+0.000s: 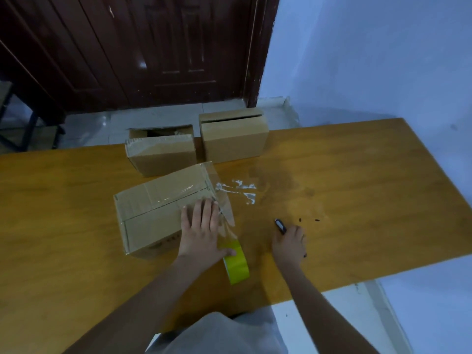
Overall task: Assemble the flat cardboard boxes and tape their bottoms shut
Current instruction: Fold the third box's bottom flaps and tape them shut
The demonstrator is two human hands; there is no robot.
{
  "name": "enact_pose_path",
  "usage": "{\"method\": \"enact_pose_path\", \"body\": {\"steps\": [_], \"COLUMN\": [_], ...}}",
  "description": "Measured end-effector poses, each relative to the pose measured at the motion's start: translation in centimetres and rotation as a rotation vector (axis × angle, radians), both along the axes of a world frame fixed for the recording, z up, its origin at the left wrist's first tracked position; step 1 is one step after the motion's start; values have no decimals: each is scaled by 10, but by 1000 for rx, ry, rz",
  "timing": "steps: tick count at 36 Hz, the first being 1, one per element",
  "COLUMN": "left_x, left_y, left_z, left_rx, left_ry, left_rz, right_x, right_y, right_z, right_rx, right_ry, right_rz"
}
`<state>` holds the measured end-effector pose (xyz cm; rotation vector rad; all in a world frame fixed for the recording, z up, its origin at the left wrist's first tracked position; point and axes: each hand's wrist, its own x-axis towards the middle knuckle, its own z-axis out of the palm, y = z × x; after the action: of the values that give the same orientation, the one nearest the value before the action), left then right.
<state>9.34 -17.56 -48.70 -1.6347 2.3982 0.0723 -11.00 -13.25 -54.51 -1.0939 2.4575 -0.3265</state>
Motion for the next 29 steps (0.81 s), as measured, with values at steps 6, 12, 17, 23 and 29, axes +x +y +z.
{"method": "enact_pose_path", "body": {"steps": [6,12,17,23,29], "left_x": [1,2,2,3,3], "left_y": [-1,-1,-2,-1,-2], "left_z": [5,5,6,4,4], "left_rx": [18,22,18,3,19], "left_ry": [-20,9,27,39,41], "left_rz": [10,7,-11,-15,-15], "right_x": [-36,-33,-15,11,24], "right_y": [-3,2,1,10,4], "right_z": [-9,-8,2,-9,-16], "right_rx": [322,236,212,236,244], "right_ry": [111,100,145,71,53], "right_rz": [128,233,400,353,333]}}
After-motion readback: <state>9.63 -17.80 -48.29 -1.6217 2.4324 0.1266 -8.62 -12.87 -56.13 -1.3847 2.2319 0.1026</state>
